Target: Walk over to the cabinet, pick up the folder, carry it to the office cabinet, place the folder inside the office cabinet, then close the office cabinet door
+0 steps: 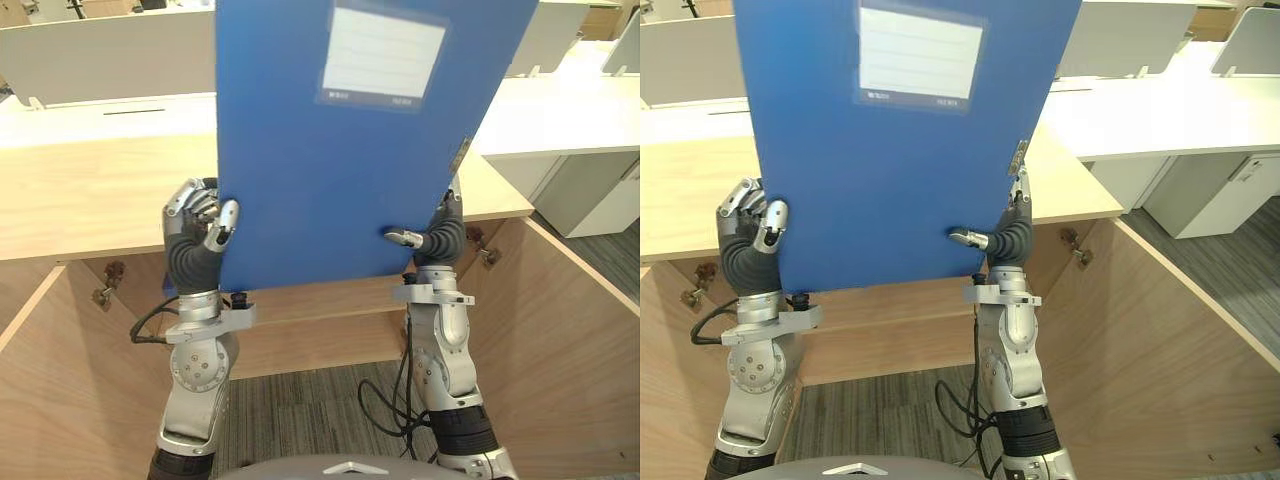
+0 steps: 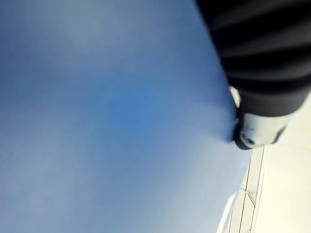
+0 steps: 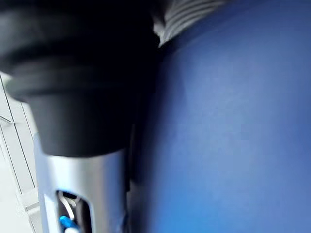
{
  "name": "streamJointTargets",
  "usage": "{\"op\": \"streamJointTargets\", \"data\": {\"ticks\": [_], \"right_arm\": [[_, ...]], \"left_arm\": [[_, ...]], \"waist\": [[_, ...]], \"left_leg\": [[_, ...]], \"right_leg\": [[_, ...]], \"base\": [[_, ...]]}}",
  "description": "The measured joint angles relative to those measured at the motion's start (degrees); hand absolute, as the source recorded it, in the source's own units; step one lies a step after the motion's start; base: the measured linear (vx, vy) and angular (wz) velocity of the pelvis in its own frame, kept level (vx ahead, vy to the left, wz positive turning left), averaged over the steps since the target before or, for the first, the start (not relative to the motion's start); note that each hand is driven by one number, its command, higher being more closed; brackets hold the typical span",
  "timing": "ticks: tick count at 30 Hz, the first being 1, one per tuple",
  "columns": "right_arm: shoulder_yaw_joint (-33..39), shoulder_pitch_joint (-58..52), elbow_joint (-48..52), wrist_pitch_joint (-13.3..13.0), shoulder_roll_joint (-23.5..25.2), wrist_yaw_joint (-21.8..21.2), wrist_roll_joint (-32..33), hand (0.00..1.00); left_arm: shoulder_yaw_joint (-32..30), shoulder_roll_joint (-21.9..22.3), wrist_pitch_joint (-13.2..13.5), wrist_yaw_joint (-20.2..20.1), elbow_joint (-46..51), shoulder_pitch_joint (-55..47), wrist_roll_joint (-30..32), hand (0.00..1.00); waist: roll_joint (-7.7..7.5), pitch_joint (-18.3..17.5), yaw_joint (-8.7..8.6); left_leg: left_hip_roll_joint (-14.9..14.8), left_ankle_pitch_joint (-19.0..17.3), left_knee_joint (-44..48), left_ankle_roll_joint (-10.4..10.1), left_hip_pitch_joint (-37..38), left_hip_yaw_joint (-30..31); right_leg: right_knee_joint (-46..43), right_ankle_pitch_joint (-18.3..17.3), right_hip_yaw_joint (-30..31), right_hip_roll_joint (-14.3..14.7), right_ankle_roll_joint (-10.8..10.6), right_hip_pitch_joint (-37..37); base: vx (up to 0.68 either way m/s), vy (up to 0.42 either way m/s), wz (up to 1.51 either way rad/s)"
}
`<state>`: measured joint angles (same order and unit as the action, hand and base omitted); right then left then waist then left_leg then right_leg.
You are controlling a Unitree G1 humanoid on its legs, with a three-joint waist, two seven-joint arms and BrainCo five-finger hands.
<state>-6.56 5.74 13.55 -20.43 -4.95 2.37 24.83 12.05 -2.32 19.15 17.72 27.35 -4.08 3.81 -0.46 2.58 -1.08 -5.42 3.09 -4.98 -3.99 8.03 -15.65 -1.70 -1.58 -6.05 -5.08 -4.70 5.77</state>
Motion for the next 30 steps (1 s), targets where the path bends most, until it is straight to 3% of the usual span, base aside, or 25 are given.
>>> {"op": "streamJointTargets", "data": {"ticks": [8,9,15,23,24,30], "right_arm": [[0.0,0.0,-4.1,2.6,-3.9,-1.7,0.0,0.00],[0.0,0.1,-4.3,3.2,-5.1,-2.6,0.0,1.00],[-0.4,1.6,-8.1,5.9,-9.5,-6.2,0.1,1.00],[-2.5,1.5,-11.3,7.1,-11.3,-9.7,0.3,1.00],[-2.6,1.4,-11.3,7.1,-11.2,-9.8,0.3,1.00],[-2.3,-0.4,-12.5,7.0,-8.1,-9.6,0.5,1.00]], "left_arm": [[0.6,-2.3,0.0,-4.2,-3.9,0.0,0.3,1.00],[0.6,-2.7,0.0,-4.7,-4.2,0.0,0.3,1.00],[0.5,-5.2,-0.4,-6.8,-6.4,0.0,0.3,1.00],[-0.6,-7.2,-0.4,-7.2,-8.8,-0.1,1.6,1.00],[-0.8,-7.2,-0.4,-7.1,-8.9,-0.1,2.0,0.00],[-1.7,-6.4,-0.7,-6.5,-10.8,-0.4,4.8,0.00]], "waist": [[-0.12,0.0,0.20],[-0.13,0.0,0.20],[-0.13,0.0,0.29],[-0.10,-0.1,0.38],[-0.10,-0.1,0.40],[-0.08,-0.2,0.49]], "left_leg": [[0.0,0.2,0.0,0.1,-0.7,0.0],[0.0,0.4,0.0,0.2,-1.4,-0.1],[0.0,0.9,0.0,0.1,-1.9,0.0],[0.0,1.6,0.0,0.4,-2.9,0.0],[0.0,1.8,0.0,0.4,-3.3,0.0],[0.0,1.9,0.0,0.4,-3.1,0.0]], "right_leg": [[0.5,0.5,0.1,0.0,0.0,-0.7],[0.6,0.7,0.1,0.1,0.1,-1.2],[0.6,1.3,0.2,0.1,0.2,-1.7],[1.3,1.6,0.3,0.1,0.1,-2.8],[1.4,1.7,0.4,0.1,0.0,-2.9],[1.5,2.3,0.3,0.1,0.1,-2.8]], "base": [[0.00,0.000,0.00],[0.00,0.000,0.00],[-0.01,0.000,0.00],[-0.04,0.006,0.00],[0.00,0.000,0.00],[0.00,0.000,0.00]]}}
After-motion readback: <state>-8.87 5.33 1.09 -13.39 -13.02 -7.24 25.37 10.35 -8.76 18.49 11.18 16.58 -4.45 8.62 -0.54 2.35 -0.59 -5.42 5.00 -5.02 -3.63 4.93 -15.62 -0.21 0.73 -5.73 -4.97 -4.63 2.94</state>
